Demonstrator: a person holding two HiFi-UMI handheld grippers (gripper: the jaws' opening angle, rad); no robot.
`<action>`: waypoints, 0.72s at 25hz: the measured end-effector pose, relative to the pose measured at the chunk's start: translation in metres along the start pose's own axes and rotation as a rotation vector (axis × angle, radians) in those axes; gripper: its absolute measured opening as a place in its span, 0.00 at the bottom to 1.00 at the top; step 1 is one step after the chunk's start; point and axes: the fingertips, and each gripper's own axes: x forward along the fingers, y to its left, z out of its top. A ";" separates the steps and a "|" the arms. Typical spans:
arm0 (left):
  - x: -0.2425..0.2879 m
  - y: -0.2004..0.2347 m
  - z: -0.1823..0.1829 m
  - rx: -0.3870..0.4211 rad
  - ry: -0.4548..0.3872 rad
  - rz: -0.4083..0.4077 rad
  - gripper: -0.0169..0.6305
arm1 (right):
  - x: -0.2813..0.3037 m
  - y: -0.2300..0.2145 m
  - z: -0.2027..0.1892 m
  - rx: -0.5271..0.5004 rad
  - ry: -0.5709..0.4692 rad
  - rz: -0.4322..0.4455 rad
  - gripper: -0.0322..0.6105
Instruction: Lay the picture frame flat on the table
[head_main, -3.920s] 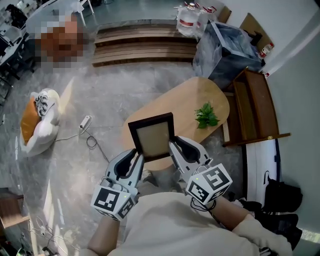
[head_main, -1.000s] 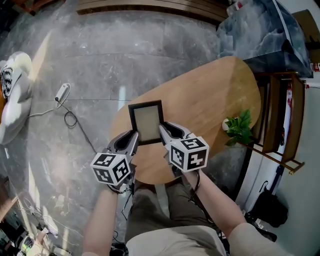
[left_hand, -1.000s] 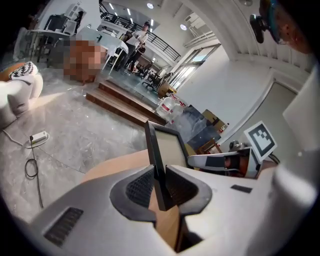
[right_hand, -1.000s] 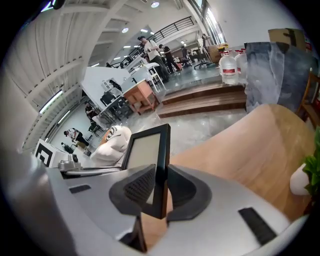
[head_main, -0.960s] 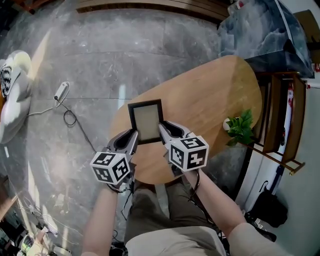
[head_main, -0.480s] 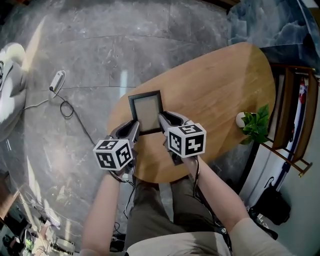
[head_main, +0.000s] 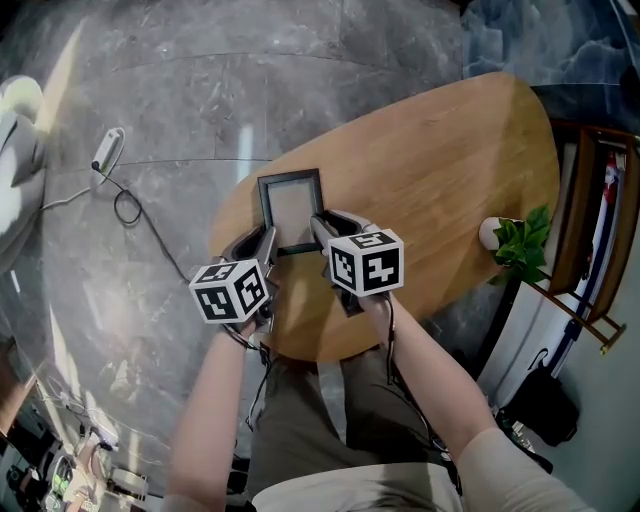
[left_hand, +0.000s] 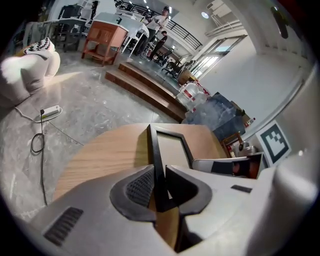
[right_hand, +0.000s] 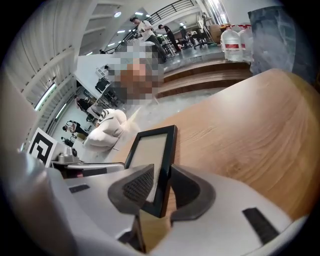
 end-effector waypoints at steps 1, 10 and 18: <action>0.000 -0.001 -0.002 0.009 0.008 -0.001 0.13 | 0.001 -0.001 -0.002 0.002 0.004 -0.002 0.18; -0.023 -0.021 0.005 0.086 0.002 -0.006 0.13 | -0.021 0.000 0.006 -0.036 -0.023 -0.059 0.19; -0.087 -0.070 0.040 0.174 -0.054 -0.014 0.11 | -0.101 0.037 0.045 -0.079 -0.114 -0.035 0.09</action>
